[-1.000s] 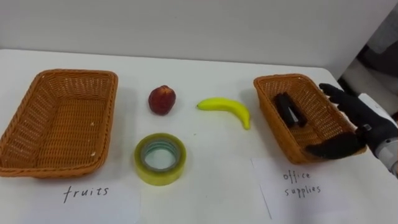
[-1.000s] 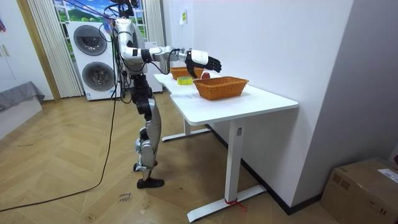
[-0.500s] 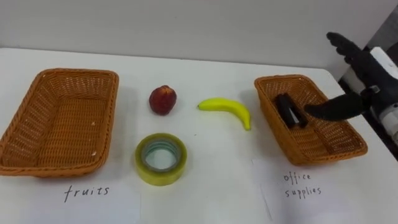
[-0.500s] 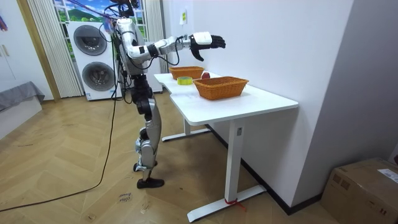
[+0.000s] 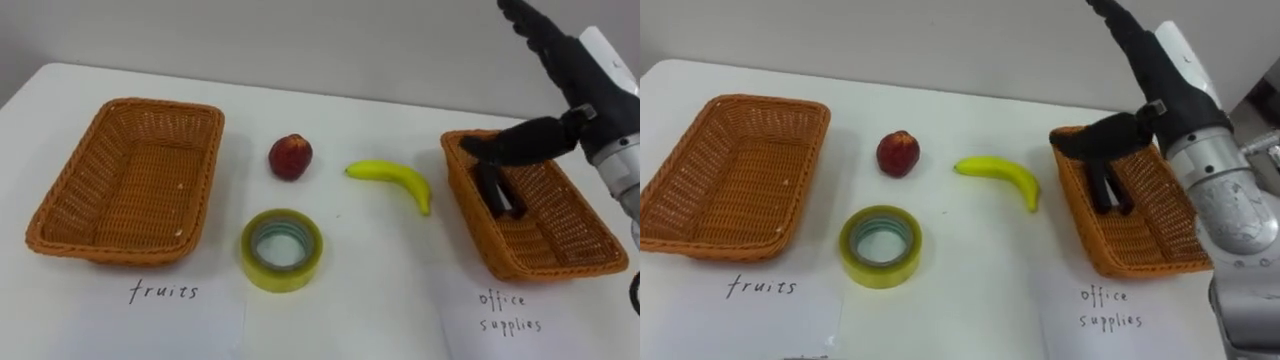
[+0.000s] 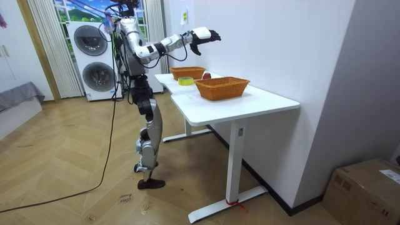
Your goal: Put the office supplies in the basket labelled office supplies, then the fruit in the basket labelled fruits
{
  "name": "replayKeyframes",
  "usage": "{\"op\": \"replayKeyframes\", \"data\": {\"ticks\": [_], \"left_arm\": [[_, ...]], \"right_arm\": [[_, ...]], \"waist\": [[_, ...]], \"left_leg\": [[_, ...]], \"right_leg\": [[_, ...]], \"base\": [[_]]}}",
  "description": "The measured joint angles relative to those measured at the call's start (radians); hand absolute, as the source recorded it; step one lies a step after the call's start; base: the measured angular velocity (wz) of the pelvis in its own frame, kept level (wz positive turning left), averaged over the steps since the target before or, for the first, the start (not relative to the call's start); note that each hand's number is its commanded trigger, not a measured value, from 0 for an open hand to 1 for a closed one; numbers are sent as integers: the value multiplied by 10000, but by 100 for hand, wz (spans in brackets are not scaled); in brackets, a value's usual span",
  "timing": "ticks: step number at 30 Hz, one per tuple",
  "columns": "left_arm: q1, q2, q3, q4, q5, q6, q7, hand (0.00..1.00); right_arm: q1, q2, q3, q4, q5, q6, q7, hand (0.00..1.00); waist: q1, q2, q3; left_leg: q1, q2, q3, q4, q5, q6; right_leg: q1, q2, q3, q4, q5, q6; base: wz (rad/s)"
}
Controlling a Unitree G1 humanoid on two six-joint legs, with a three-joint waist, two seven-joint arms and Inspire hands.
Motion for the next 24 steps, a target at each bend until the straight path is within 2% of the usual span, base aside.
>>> {"op": "replayKeyframes", "data": {"ticks": [3,6,9,11,15,16,24], "left_arm": [[-22,-6,-23,13,5,204,-113,0],[-12,-29,-31,-3,2,355,-152,0],[33,-29,-29,-161,4,436,-156,0],[28,-42,-39,-170,26,437,-150,0],[37,-142,-67,-240,114,538,-145,0],[36,-174,-67,-303,115,598,-145,0],[311,-290,-68,-577,111,824,-94,0]], "right_arm": [[-42,270,108,462,11,75,1,0],[-55,300,366,782,36,256,1,0],[-220,403,684,1405,40,328,-13,0],[-272,529,822,1584,59,479,-29,0],[-296,831,1388,1583,253,516,-128,0],[-296,893,1526,1584,265,561,-128,0],[-297,1028,1774,1752,651,585,-280,0]], "waist": [[226,-11,7],[259,14,24],[439,35,37],[504,35,39],[631,91,45],[646,94,44],[830,138,17]], "left_leg": [[-40,-47,-59,10,16,22],[-155,-122,-237,27,48,68],[-193,-122,-280,61,50,70],[-320,-148,-465,122,50,70],[-403,-152,-571,157,52,67],[-479,-166,-666,167,52,67],[-547,-221,-850,162,61,83]], "right_leg": [[16,-15,-147,-12,-12,21],[-5,-96,-366,1,-33,59],[1,-100,-434,11,-37,66],[-16,-111,-519,11,-37,66],[-33,-105,-597,-2,-39,68],[-37,-122,-737,-2,-39,68],[-12,-165,-826,2,-38,71]], "base": [[10],[20],[7],[21],[11],[18],[7]]}}
